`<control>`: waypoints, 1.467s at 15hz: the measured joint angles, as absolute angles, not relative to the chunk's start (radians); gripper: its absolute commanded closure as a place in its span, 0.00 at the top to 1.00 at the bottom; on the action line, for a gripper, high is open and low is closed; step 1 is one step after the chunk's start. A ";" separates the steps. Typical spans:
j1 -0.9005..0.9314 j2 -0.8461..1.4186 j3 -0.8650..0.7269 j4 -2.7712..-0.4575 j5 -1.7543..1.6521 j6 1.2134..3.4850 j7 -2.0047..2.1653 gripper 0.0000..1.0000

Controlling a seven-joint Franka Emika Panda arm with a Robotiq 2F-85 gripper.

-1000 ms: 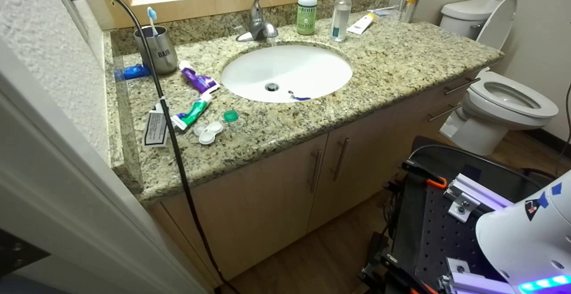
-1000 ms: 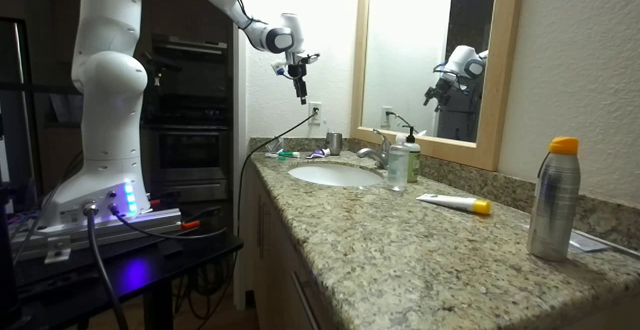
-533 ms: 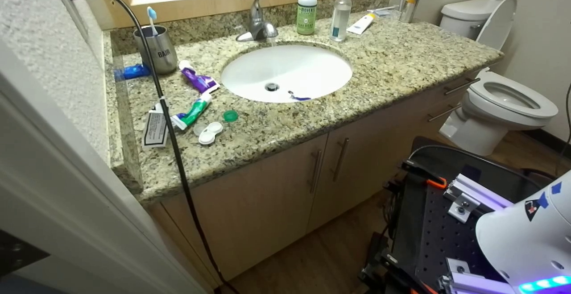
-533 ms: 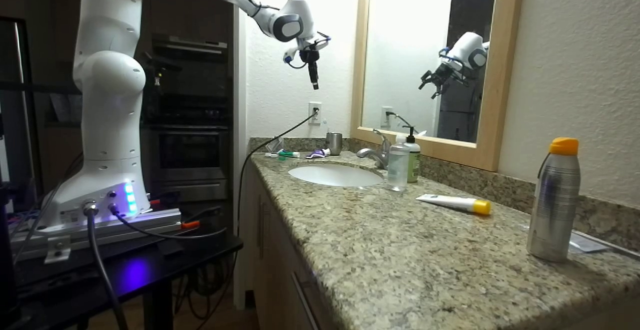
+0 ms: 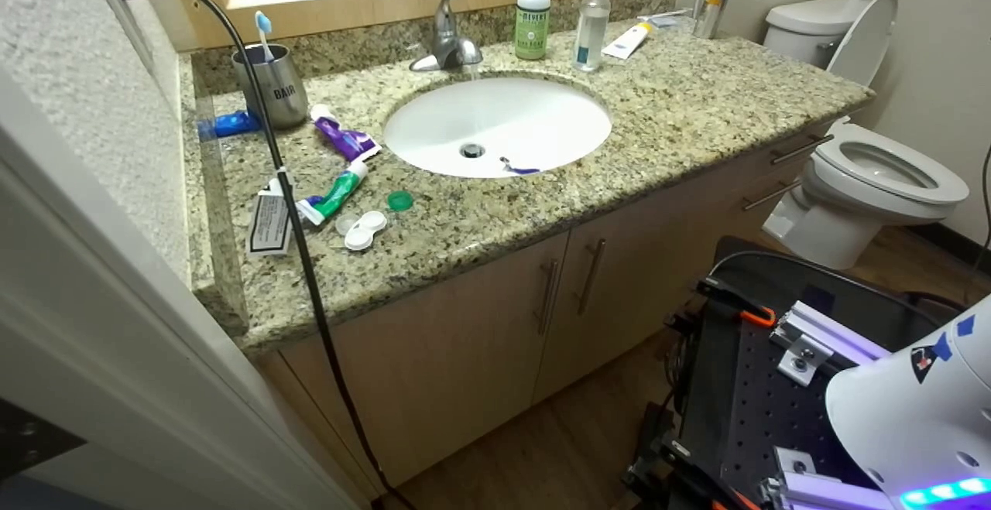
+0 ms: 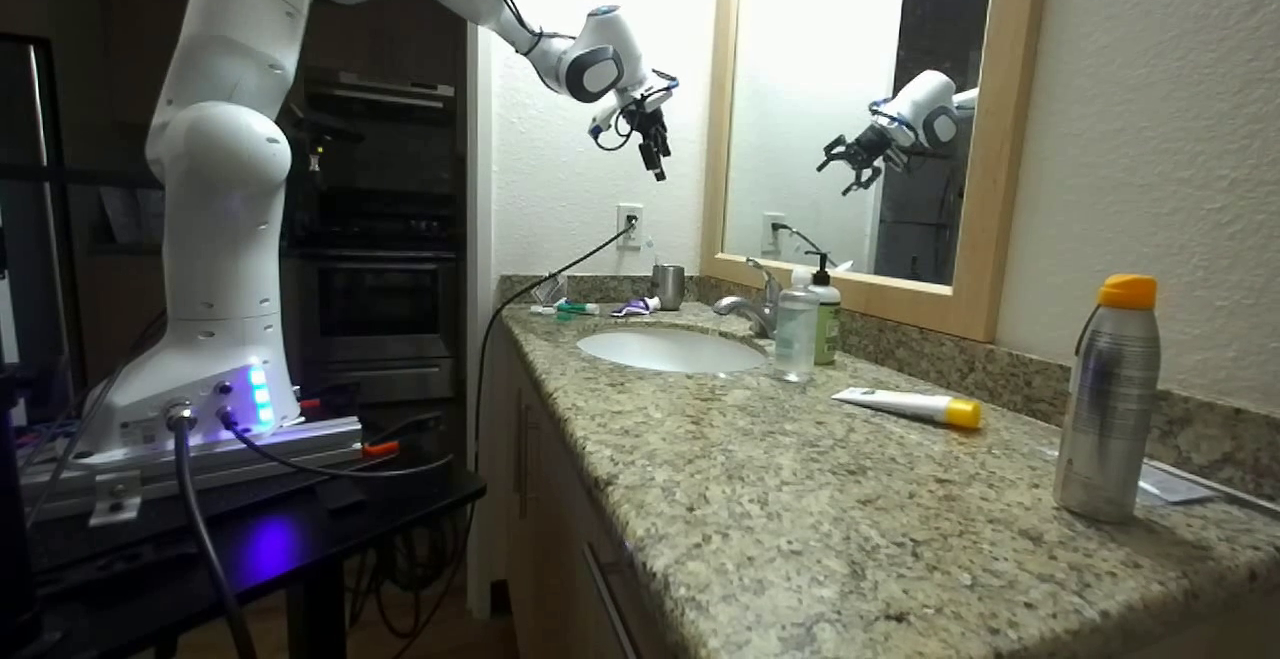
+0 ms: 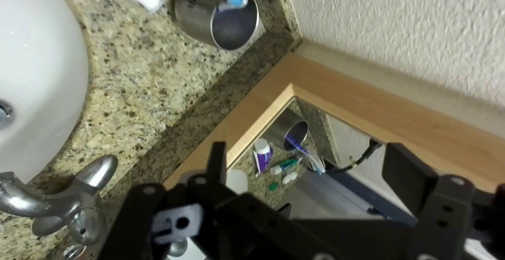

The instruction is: Close the tap

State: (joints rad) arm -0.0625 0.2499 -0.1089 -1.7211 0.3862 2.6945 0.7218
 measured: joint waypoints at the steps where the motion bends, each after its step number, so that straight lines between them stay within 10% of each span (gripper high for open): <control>1: -0.065 0.296 -0.125 -1.669 0.385 2.713 0.765 1.00; 12: -0.044 0.587 -0.514 -1.386 0.134 2.866 1.150 1.00; 22: -0.012 0.594 -0.568 -1.295 -0.076 2.232 1.154 1.00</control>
State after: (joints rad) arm -0.0124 0.5942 -0.5682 -1.2952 -0.0765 2.2320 1.1537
